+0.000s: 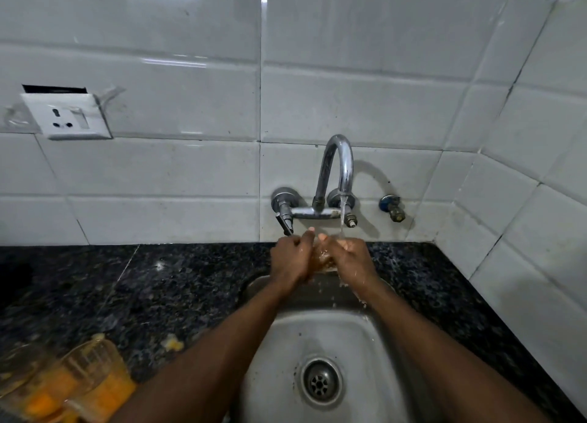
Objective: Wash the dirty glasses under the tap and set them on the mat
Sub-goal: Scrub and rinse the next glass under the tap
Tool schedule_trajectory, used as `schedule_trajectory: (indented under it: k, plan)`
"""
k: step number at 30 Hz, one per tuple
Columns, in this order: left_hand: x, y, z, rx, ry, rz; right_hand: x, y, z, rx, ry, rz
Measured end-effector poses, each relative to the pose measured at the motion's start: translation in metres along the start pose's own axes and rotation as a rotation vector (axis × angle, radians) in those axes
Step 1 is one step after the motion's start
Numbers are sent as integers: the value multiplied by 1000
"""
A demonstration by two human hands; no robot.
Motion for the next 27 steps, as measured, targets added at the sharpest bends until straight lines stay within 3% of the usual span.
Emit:
schedule_trajectory:
  k: [2,3,6,8,10,13,14,15,17,19,20,24,26,27]
  plan:
    - [1,-2,-1,-152,15,256,9,6,-1,44,154,110]
    - [0,1,-2,-150,31,222,12,7,-3,103,145,112]
    - [-10,10,-7,166,81,-277,8,-1,-19,387,-78,56]
    - [-16,12,-14,322,93,-362,10,-4,-25,521,-127,116]
    - [-12,13,-14,289,-44,-234,17,0,-26,554,-145,156]
    - [5,1,-7,17,-103,197,19,11,-26,641,-9,334]
    - [9,1,-7,-48,-73,232,16,13,-23,668,-12,369]
    - [9,3,-8,-67,-7,191,13,12,-19,681,-107,350]
    - [4,11,-12,63,184,-68,7,12,-13,768,-407,189]
    - [2,13,-18,261,232,-336,8,10,-8,865,-513,167]
    - [2,13,-21,311,187,-349,10,9,-8,893,-503,189]
    - [11,11,-23,95,-123,104,10,13,-13,744,-255,283]
    - [9,14,-21,-20,-47,142,8,12,-13,728,-316,208]
    - [7,19,-21,-10,6,44,10,12,-11,734,-425,138]
Point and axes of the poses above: each hand's wrist, its own y-axis towards the middle knuckle, its own z-axis out of the palm, x = y × z, the point moved 1 cm from there along y, towards the middle knuckle, and after that the axes turned 10 degrees about y, right-handed, at the moved point
